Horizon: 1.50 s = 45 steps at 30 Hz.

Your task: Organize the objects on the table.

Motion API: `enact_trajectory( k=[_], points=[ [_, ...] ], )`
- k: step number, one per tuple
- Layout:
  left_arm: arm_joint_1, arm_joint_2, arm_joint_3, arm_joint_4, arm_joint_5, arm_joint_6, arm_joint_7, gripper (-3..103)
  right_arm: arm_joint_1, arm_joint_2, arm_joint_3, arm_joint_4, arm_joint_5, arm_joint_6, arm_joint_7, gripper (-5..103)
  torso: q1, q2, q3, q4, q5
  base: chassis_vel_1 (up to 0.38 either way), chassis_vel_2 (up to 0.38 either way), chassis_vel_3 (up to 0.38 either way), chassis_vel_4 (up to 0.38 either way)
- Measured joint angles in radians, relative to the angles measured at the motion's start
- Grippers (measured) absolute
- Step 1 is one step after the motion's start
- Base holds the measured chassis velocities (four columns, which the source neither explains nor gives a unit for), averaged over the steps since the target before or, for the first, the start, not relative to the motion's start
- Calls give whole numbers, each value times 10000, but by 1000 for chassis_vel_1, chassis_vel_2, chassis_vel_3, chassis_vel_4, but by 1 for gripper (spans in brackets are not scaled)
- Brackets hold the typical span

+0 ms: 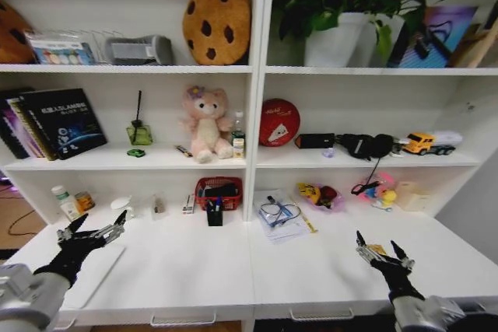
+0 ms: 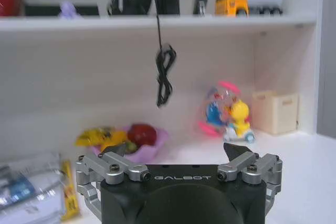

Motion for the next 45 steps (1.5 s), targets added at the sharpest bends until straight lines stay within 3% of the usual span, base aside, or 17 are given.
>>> enact_trajectory(
  k=[1, 4, 6, 10, 15, 17, 19, 23, 24, 27, 31, 33, 34, 39, 40, 42, 45],
  points=[
    [0, 0, 0, 0, 0, 0, 2, 100, 208, -164, -120, -188, 81, -603, 240, 100, 1, -1, 0, -6, -3, -98, -142, 105, 38],
    [0, 0, 0, 1, 0, 0, 1, 100, 680, -644, -222, -813, 187, -1109, 285, 100, -3, 2, -2, 4, -15, -37, -85, 92, 57],
    [0, 0, 0, 0, 0, 0, 1, 100, 910, -903, -247, -1198, 106, -1162, 143, 100, -4, 2, -2, 2, -5, 21, -2, 33, 33],
    [0, 0, -1, 4, 0, 0, -4, 100, 1812, -1839, -437, -2278, -34, -1431, 8, 100, -3, 2, -2, 1, -20, 55, 49, -52, -50],
    [0, 0, -1, 4, 0, 0, -4, 100, 1959, -1784, -639, -2452, -38, -1739, 139, 103, 1, 1, -2, 1, -17, 11, 16, -10, -13],
    [0, 0, 0, 4, 0, 0, -4, 100, 1915, -1682, -723, -2483, -104, -1744, 144, 100, 0, 1, -1, -1, -12, 0, 0, 0, 0],
    [0, 0, 0, 4, 0, 0, -5, 100, 1901, -1575, -785, -2535, -178, -1745, 197, 95, 0, 1, -1, -3, -10, 0, 0, 0, 0],
    [0, 0, 0, 4, 0, 0, -4, 100, 1866, -1497, -782, -2648, -220, -1714, 332, 73, -1, 2, -2, -1, -14, 0, 0, 0, 0],
    [0, 0, 0, 4, 0, 0, -4, 100, 1866, -1497, -782, -2648, -220, -1714, 332, 73, -1, 2, -2, -1, -14, 0, 0, 0, 0],
    [0, 0, 0, 3, 0, 0, -4, 100, 1826, -1527, -698, -2721, -223, -1607, 318, 57, -1, 1, -1, -1, -16, 0, 0, 0, 0],
    [0, 0, 0, 3, 0, 0, -4, 100, 1795, -1504, -683, -2723, -233, -1574, 295, 46, 0, 2, -1, -1, -16, 0, 0, 0, 0],
    [0, 0, -1, 3, 0, 0, -5, 100, 1777, -1491, -684, -2724, -246, -1561, 295, 46, 0, 1, -2, 0, -15, 0, 0, 0, 0],
    [0, 0, 0, 3, 0, 0, -4, 100, 1721, -1485, -684, -2722, -281, -1518, 288, 35, -1, 2, -1, 0, -16, 0, 0, 0, 0],
    [0, 0, -1, 3, 0, 0, -4, 100, 1626, -1466, -632, -2704, -312, -1450, 289, 13, -1, 2, -2, 0, -15, 0, 0, 0, 0],
    [0, 0, -1, 3, 0, 0, -4, 100, 1626, -1466, -632, -2704, -312, -1450, 289, 13, -1, 2, -2, 0, -15, 0, 0, 0, 0],
    [0, 0, -1, 3, 0, 0, -4, 100, 1614, -1472, -609, -2699, -309, -1419, 291, 3, 0, 2, -1, -1, -15, 0, 0, 0, 0],
    [0, 0, 0, 3, 0, 0, -4, 100, 1664, -1521, -608, -2666, -231, -1411, 283, 1, 0, 2, -1, -3, -14, 0, 0, 0, 0]
  ],
)
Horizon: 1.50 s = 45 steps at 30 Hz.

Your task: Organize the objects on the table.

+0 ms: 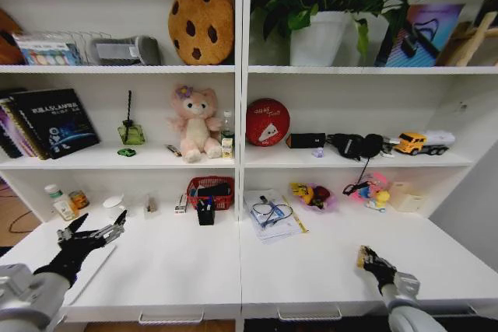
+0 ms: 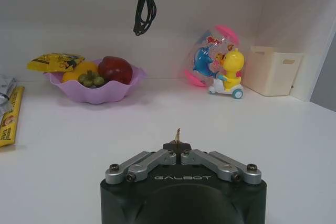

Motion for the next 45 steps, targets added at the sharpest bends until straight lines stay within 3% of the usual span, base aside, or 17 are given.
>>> enact_trajectory(
  k=[3, 7, 15, 16, 18, 19, 22, 25, 28, 33, 34, 37, 39, 40, 42, 43, 45],
  points=[
    [0, 0, 0, 0, 0, 0, 1, 100, 306, -172, -121, 22, 220, 7, -76, 0, 0, 0, -1, 0, -1, 0, 0, 0, 0],
    [0, 0, 0, 0, 0, 0, 3, 100, 2071, -1196, -939, -295, 1936, -302, -695, 0, 0, 0, 0, 6, -2, 0, 0, 0, 0],
    [0, 0, 0, -1, 0, 0, 1, 100, 5282, -1808, -2713, -2297, 2568, -462, -885, 0, 1, -2, 2, 9, -2, 0, 0, 0, 0],
    [0, 0, 0, -1, 0, 0, 1, 100, 5282, -1808, -2713, -2297, 2568, -462, -885, 0, 1, -2, 2, 9, -2, 0, 0, 0, 0],
    [0, 0, -1, 0, 0, 0, 1, 100, 7471, -1700, -4053, -4416, 1892, -105, -1061, 0, 2, -2, 2, 1, 0, 0, 0, 0, 0],
    [0, 0, 0, -1, 0, 0, 3, 100, 7842, -1601, -4219, -4815, 1693, 51, -1105, 0, 1, -2, 2, 2, 1, 0, 0, 0, 0],
    [0, 0, 0, -1, 0, 0, 3, 100, 8170, -1528, -4359, -5192, 1481, 274, -1115, 0, 1, -1, 1, 3, -1, 0, 0, 0, 0],
    [0, 0, 0, -1, 0, 0, 1, 100, 8817, -1300, -4832, -6387, 1040, 1241, -1098, 0, 1, -2, 1, 4, 1, 0, 0, 0, 0],
    [0, 0, 0, -1, 0, 0, 2, 100, 8812, -1146, -4880, -6653, 862, 1398, -1093, -3, 2, -2, 1, 3, 0, 0, 0, 0, 0],
    [0, 0, 0, -1, 0, 0, 1, 100, 8064, -1015, -4632, -6264, 743, 1419, -1097, 17, 0, -1, 0, 2, 0, 0, 0, 0, 0],
    [0, 0, 0, -1, 0, 0, 1, 100, 8064, -1015, -4632, -6264, 743, 1419, -1097, 17, 0, -1, 0, 2, 0, 0, 0, 0, 0],
    [0, 0, 0, -1, 0, 0, 1, 100, 7108, -1131, -4186, -5277, 757, 1402, -1086, 33, -1, -1, -1, 4, 0, 0, 0, 0, 0],
    [0, 0, 0, -1, 0, 0, 2, 100, 6833, -1185, -4060, -4984, 772, 1386, -1087, 33, 0, -1, -1, 5, -1, 0, 0, 0, 0],
    [0, 0, 0, -1, 0, 0, 1, 100, 6039, -1319, -3724, -4198, 814, 1370, -1089, 44, 0, 0, -2, 4, -3, 0, 0, 0, 0],
    [0, 0, 0, -1, 0, 0, 2, 100, 5478, -1364, -3521, -3727, 778, 1462, -1053, 44, 0, 0, -2, 4, -4, 0, 0, 0, 0],
    [0, 0, 0, -1, 0, 0, 0, 100, 4591, -1374, -3220, -3051, 527, 1727, -918, 54, -1, 0, -2, 2, 0, 0, 0, 0, 0],
    [0, 0, 0, -1, 0, 0, 1, 100, 4085, -1344, -3009, -2698, 319, 1890, -847, 54, -1, 1, -2, 0, 2, 0, 0, 0, 0]
  ],
)
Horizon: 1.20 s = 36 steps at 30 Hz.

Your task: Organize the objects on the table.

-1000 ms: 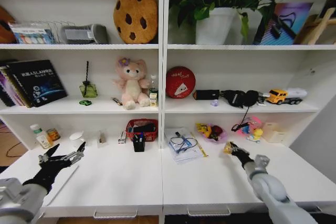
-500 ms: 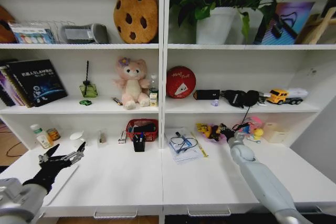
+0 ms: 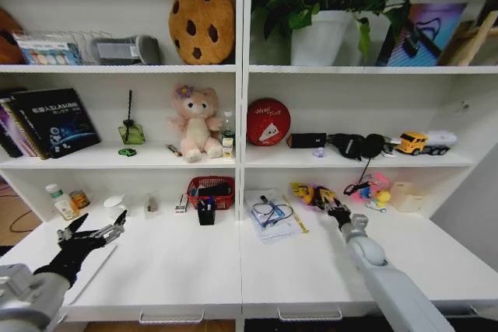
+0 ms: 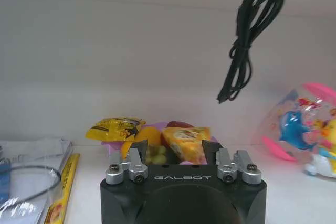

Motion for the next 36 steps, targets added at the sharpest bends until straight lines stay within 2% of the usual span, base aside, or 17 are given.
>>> enact_trajectory(
  k=[1, 2, 3, 4, 5, 7, 8, 10, 11, 14, 15, 17, 21, 23, 36],
  points=[
    [0, 1, 1, 0, 0, 0, 0, 100, -479, 52, 228, 346, -220, 204, 65, 60, -1, 0, 0, -6, 1, 0, 0, 0, 0],
    [0, 1, 1, 0, 0, 0, 0, 100, -479, 52, 228, 346, -220, 204, 65, 60, -1, 0, 0, -6, 1, 0, 0, 0, 0],
    [0, 0, 0, 0, 0, 0, 0, 100, -1054, 153, 561, 831, -513, 439, 182, 65, -1, -1, 0, 3, -1, 0, 0, 0, 0],
    [0, 1, 0, 0, 0, 0, 0, 100, -1630, 290, 938, 1363, -741, 569, 268, 77, 0, 0, -1, 1, -2, 0, 0, 0, 0],
    [0, 1, 0, 0, 0, 0, 0, 100, -1630, 290, 938, 1363, -741, 569, 268, 77, 0, 0, -1, 1, -2, 0, 0, 0, 0],
    [-1, 0, 0, 0, 0, 0, -1, 100, -3738, 1107, 2293, 3371, -904, 626, 484, 87, -1, 0, -1, 7, -5, 0, 0, 0, 0],
    [-1, 0, 0, 0, 0, 0, -1, 100, -3738, 1107, 2293, 3371, -904, 626, 484, 87, -1, 0, -1, 7, -5, 0, 0, 0, 0],
    [0, 0, 0, -1, 0, 0, 2, 100, -5470, 2304, 3161, 5005, -983, 556, 596, 97, -1, 1, -1, -3, -3, 0, 0, 0, 0],
    [0, 0, 0, -1, 0, 0, 2, 100, -5470, 2304, 3161, 5005, -983, 556, 596, 97, -1, 1, -1, -3, -3, 0, 0, 0, 0],
    [0, 0, 0, -1, 0, 0, 1, 100, -7131, 3437, 3526, 6615, -1406, 742, 1021, 100, -3, 2, -2, 1, -7, 0, 0, 0, 0],
    [0, 0, 0, -1, 0, 0, 1, 100, -7131, 3437, 3526, 6615, -1406, 742, 1021, 100, -3, 2, -2, 1, -7, 0, 0, 0, 0],
    [0, 0, 1, 0, 0, 0, 0, 100, -7916, 3884, 3676, 7254, -1756, 867, 1239, 100, -2, 2, -1, 1, -8, 0, 0, 0, 0],
    [0, 0, 0, 0, 0, 0, -1, 100, -8243, 4030, 3823, 7655, -1964, 864, 1450, 100, -2, 1, 0, 3, -3, 0, 0, 0, 0],
    [0, 0, 0, 0, 0, 0, 0, 100, -8271, 4014, 3901, 7914, -1974, 620, 1818, 100, 0, 1, 1, 6, -4, 0, 0, 0, 0],
    [0, 0, 0, 0, 0, 0, -1, 100, -8159, 3955, 3879, 7862, -1943, 536, 1884, 100, 1, -1, 1, 3, -2, 0, 0, 0, 0]
  ],
)
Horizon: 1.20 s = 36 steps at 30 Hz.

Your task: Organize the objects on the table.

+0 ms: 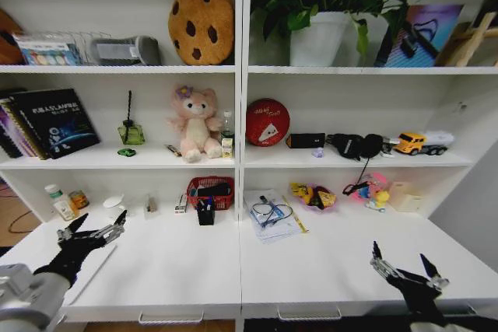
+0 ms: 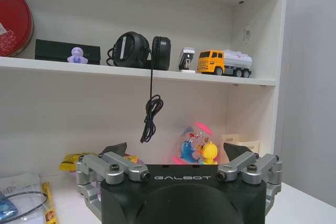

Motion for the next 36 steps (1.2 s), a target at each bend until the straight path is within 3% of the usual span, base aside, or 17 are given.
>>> enact_trajectory(
  k=[36],
  points=[
    [0, 0, 0, 0, 0, 0, 0, 100, 51, -20, -37, -70, 25, -16, -33, 100, -1, -1, 0, 0, 0, 104, 104, -108, -106]
  ],
)
